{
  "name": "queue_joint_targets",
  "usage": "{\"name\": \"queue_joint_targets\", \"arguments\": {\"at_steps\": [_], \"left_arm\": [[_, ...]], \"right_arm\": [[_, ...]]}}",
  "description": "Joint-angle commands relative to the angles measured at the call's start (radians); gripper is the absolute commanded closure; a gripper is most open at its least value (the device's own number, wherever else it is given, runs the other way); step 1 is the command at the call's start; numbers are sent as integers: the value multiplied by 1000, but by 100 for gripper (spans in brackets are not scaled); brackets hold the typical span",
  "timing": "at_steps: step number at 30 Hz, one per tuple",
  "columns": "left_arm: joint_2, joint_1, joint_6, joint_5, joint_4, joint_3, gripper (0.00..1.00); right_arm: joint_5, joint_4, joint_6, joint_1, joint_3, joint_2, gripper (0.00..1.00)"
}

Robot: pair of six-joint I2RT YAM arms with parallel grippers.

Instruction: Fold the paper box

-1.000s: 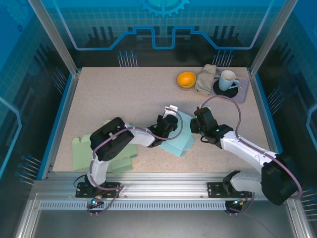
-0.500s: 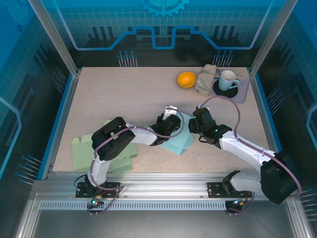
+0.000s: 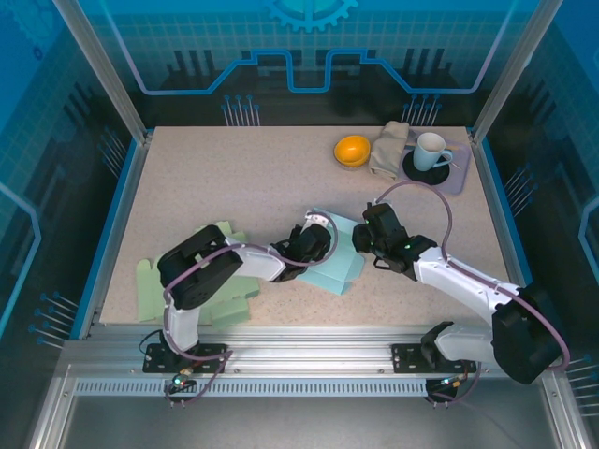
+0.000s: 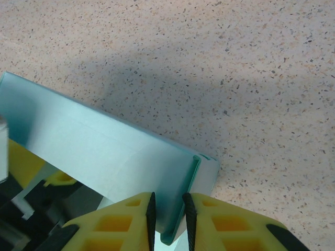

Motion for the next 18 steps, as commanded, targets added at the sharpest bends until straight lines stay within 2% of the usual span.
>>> {"name": "queue_joint_targets", "arguments": {"at_steps": [1, 13, 18], "left_arm": [[-69, 10, 24, 84, 24, -50, 42], [-311, 70, 11, 247, 28, -228, 40], [-426, 93, -14, 257, -20, -298, 40]], "right_arm": [[-30, -93, 2, 19, -7, 38, 76], [-19, -96, -18, 19, 16, 62, 76], [-21, -110, -41, 16, 37, 79, 75]]}}
